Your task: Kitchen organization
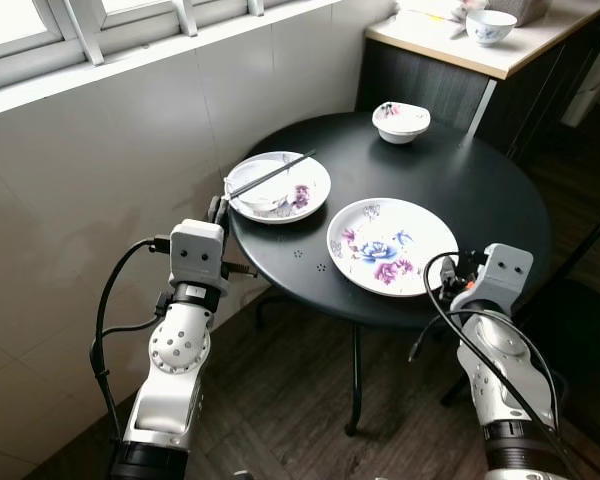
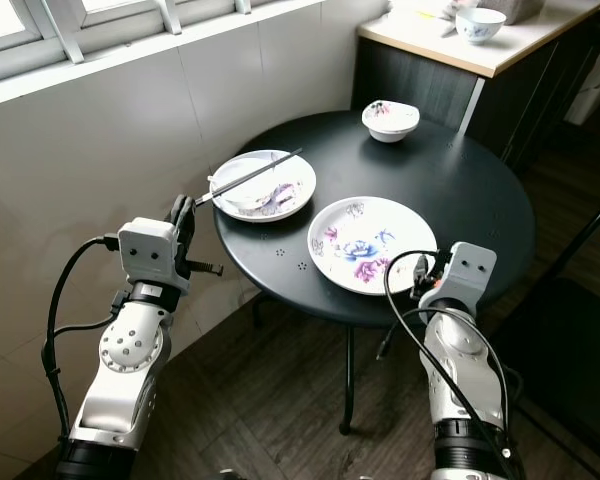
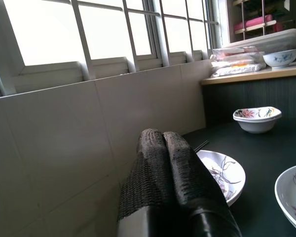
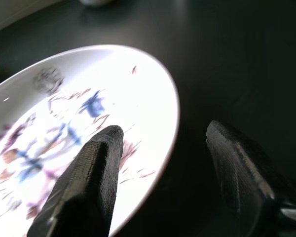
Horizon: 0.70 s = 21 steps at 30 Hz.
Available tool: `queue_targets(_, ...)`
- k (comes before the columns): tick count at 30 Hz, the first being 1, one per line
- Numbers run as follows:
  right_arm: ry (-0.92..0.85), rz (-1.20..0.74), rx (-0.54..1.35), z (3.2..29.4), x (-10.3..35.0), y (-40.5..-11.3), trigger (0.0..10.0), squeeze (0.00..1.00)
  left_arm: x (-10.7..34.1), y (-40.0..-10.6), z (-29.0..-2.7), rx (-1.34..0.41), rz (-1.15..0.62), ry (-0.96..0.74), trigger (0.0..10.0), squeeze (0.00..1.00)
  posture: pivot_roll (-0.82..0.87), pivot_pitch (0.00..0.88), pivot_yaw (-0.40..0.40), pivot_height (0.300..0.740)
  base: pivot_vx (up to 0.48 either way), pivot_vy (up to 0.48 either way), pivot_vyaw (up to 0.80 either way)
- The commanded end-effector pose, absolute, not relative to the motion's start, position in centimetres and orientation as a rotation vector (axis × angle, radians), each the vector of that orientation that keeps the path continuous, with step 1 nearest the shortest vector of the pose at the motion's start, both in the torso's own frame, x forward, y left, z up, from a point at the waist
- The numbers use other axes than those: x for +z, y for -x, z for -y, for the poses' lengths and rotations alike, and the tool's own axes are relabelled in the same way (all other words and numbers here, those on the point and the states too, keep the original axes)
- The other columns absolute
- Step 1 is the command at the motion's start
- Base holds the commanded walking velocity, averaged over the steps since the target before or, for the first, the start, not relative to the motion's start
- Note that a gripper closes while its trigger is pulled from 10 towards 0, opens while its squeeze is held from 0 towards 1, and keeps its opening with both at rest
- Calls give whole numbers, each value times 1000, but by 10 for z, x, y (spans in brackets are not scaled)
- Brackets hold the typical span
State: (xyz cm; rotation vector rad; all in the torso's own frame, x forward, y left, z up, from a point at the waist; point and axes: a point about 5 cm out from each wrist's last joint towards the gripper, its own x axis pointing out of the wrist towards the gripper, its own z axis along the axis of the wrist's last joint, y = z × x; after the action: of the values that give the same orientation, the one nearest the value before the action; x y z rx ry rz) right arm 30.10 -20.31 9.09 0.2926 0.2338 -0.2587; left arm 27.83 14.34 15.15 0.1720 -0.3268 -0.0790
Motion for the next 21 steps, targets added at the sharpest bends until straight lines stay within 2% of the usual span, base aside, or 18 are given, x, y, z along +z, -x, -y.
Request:
queue_targets(1, -364, -271, -251, 202, 86, -302, 10000, 0, 149, -279, -144, -84, 308, -190, 10000, 0, -4, 33, 9, 740, 0, 0, 0)
queue_targets(6, -488, -321, -242, 200, 80, -306, 10000, 0, 149, -279, -144, -85, 307, -193, 10000, 0, -1, 32, 9, 740, 0, 0, 0)
queue_targets(16, -530, -387, -207, 198, 72, -309, 10000, 0, 148, -279, -144, -79, 302, -197, 10000, 0, 2, 35, 6, 740, 0, 0, 0)
queue_targets(21, -566, -431, -106, 190, 63, -311, 10000, 0, 147, -280, -143, -82, 294, -202, 10000, 0, 0, 35, 7, 740, 0, 0, 0)
